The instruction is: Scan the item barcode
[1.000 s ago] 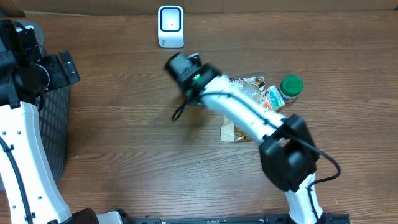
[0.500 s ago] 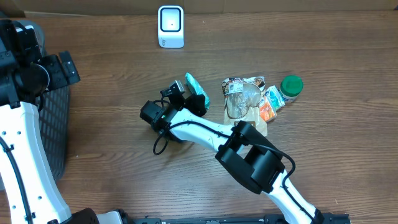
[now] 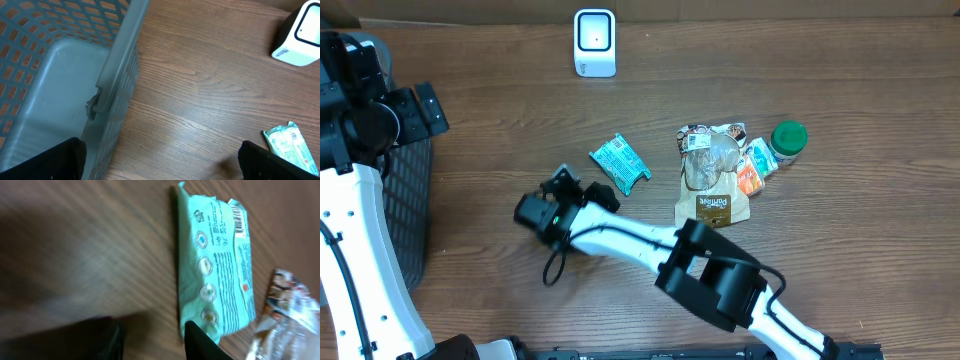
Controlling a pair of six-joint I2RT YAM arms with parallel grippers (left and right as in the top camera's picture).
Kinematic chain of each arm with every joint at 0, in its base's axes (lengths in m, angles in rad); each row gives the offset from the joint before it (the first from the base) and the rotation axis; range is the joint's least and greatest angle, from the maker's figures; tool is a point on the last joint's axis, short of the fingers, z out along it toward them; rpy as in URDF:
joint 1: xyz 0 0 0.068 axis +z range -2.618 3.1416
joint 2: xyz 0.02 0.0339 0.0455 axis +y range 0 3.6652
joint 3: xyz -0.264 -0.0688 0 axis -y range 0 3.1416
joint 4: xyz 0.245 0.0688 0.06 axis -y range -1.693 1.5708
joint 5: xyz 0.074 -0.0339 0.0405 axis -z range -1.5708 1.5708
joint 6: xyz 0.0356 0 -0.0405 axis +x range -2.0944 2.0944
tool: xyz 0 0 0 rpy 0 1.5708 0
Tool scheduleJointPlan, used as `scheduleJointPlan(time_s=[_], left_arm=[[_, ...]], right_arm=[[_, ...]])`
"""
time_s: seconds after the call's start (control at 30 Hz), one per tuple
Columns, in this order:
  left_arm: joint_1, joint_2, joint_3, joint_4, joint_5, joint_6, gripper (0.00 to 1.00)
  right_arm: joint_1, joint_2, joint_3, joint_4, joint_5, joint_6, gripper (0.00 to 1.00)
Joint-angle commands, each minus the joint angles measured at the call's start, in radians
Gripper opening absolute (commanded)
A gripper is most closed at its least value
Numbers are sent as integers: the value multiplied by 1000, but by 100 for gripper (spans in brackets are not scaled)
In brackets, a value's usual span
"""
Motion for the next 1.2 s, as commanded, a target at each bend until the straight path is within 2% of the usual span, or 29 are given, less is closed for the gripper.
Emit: scheduleJointPlan(time_s=[0.0, 0.07, 0.23, 0.33, 0.53, 0.77, 0.9, 1.17], left_arm=[[0, 2, 21, 1, -1, 22, 99], [0, 2, 21, 1, -1, 22, 99], [0, 2, 21, 1, -1, 22, 100], [0, 2, 21, 1, -1, 22, 100], [0, 2, 21, 1, -1, 22, 100], [0, 2, 21, 1, -1, 22, 99], [0, 2, 21, 1, -1, 22, 99], [0, 2, 21, 1, -1, 22, 100]], right_arm=[[-92, -131, 42, -3, -196, 4, 36], [-137, -191, 42, -4, -280, 31, 36], [-307, -303, 42, -23, -632, 58, 36], [-419, -307, 40, -53, -846, 58, 43], [-575, -262, -36, -54, -1158, 58, 43], [-607, -227, -164, 69, -1250, 137, 42], [-605, -227, -227, 145, -1217, 224, 43], [-605, -223, -310, 297, -1182, 271, 46]])
